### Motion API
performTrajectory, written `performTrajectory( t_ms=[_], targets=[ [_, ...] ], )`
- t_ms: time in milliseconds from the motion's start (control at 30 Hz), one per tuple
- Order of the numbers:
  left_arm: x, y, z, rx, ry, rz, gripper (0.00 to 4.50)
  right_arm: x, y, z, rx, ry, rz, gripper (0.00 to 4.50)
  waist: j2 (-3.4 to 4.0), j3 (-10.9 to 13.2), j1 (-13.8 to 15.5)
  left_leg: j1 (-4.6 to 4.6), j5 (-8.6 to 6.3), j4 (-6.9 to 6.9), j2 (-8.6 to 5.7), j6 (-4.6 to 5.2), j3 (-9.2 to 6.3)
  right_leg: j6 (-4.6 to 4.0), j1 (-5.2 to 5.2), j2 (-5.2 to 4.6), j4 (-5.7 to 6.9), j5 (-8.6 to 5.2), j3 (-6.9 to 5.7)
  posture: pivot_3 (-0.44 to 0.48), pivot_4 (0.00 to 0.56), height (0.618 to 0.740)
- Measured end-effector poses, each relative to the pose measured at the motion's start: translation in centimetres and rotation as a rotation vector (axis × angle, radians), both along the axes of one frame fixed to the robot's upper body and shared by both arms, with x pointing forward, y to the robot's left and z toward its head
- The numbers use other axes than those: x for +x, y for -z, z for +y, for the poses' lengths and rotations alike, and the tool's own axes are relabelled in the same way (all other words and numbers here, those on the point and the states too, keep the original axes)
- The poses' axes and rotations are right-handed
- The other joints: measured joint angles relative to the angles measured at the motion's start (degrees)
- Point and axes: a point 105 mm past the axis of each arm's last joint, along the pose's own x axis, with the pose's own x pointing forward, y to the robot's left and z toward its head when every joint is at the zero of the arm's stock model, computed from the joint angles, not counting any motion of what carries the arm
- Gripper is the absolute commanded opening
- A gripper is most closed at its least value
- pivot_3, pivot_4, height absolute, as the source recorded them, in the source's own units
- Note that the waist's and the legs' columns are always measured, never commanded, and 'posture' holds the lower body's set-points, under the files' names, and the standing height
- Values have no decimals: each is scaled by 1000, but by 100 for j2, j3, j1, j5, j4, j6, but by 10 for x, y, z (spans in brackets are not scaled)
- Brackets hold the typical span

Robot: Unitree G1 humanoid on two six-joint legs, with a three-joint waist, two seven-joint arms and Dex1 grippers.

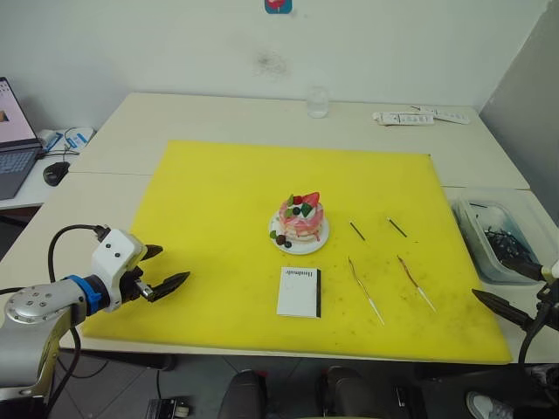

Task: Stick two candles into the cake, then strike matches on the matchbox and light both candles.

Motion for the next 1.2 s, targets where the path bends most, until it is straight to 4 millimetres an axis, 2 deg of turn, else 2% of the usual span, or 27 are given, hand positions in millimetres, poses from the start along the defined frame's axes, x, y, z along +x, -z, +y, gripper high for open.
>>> performTrajectory(
  t_ms=[67, 200, 500, 933, 1067, 1133, 1200],
  targets=[
    [0, 1, 0, -1, 4, -2, 4463, 0, 0, 0, 0, 1, 0, 4500, 0, 0, 0, 0, 0, 0, 0, 0, 0, 0, 0, 0, 0, 0, 1, 0, 150, 740],
    [-1, 22, 10, -28, -9, 22, 4463, -3, 3, 2, 11, 3, 2, 4500, 9, -5, 2, 5, 0, -2, 2, 0, 3, -1, 1, 0, 1, -1, 2, 0, 150, 740],
    [-3, 25, 18, -30, 73, -25, 4463, -7, 4, 4, 14, 6, 10, 4500, 22, -12, -37, 18, 0, -5, 6, 0, 15, -2, 2, 2, 8, -1, 12, 0, 150, 740],
    [-5, 25, 29, -110, 80, -29, 4463, -9, 3, 2, 14, 16, 4, 4500, 22, -11, -38, 19, 0, -8, 8, 0, 17, -3, 1, 2, 7, -2, 12, 0, 150, 740],
    [-9, 25, 26, -145, 88, -13, 4463, -9, -3, 5, 7, 17, -23, 4500, 20, -10, -36, 15, -1, -8, 7, 0, 18, -3, 0, 1, 4, -2, 13, 0, 150, 740],
    [-15, 24, 16, -169, 127, 11, 4463, -13, -4, 10, 9, 14, -27, 4500, 20, -10, -30, 11, -1, -8, 7, -2, 16, 0, 0, 0, 2, -4, 12, 0, 150, 740],
    [-24, 23, -3, -199, 197, 50, 4463, -18, -8, 17, 29, 15, -35, 4500, 20, -9, -23, 8, -4, -8, 7, -7, 16, 3, 0, -2, 1, -6, 12, 0, 150, 740]
  ],
)
